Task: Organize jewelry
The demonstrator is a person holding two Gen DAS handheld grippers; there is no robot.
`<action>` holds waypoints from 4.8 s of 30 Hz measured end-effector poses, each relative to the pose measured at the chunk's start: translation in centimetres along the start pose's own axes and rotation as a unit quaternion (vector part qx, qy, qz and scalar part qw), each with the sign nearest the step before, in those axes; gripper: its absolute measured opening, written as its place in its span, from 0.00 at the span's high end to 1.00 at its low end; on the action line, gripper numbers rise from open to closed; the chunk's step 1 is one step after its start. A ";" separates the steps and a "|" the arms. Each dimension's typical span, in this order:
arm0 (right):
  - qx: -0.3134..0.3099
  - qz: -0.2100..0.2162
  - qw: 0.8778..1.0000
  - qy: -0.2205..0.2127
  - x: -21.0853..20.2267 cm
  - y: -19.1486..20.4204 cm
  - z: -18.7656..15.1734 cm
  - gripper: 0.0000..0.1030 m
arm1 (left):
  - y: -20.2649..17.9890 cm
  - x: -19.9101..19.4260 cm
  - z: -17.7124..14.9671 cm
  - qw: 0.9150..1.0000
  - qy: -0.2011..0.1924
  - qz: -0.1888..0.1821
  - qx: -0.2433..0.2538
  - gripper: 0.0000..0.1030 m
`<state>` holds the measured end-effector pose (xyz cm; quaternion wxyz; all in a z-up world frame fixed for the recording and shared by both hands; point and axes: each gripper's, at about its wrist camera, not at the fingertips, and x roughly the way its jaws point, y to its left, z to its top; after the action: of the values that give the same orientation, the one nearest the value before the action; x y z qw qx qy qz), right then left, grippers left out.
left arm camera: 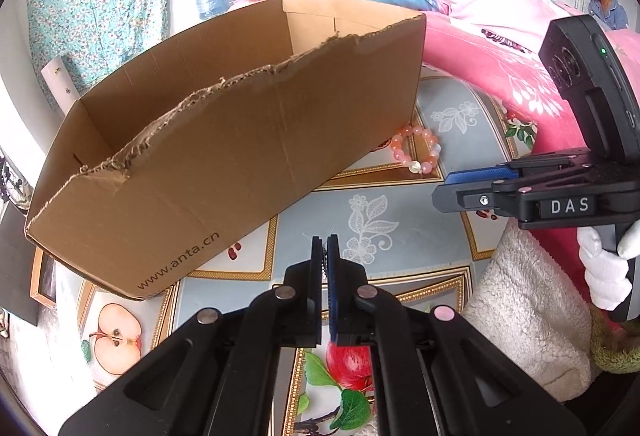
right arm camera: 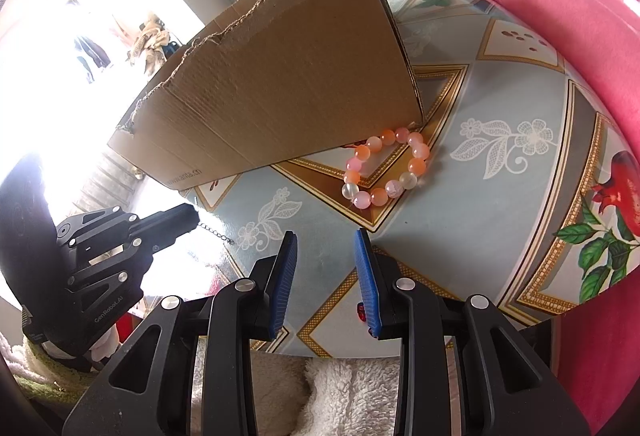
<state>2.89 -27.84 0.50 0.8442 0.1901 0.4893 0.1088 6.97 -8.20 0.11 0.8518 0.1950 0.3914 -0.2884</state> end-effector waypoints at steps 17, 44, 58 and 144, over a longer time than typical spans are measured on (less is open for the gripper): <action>-0.060 -0.054 0.996 -0.038 -1.0 1.6 2.4 0.69 | 0.4 1.4 0.9 0.999 0.032 0.030 -0.024 0.98; -0.148 -0.136 0.980 0.008 3.3 2.4 4.0 0.69 | 0.8 1.6 0.8 0.998 0.036 0.036 -0.031 0.98; -0.131 -0.133 0.982 -0.008 3.3 1.1 4.6 0.93 | 1.3 0.9 0.6 0.999 0.024 0.029 -0.037 0.98; 0.023 -0.042 0.999 0.009 0.1 0.0 13.4 0.68 | 18.9 -2.9 1.5 0.928 0.011 -0.057 -0.368 0.28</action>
<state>14.51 -30.70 6.41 0.8392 0.1876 0.5064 0.0639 18.44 6.30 5.32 0.8418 -0.1514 0.4894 -0.1698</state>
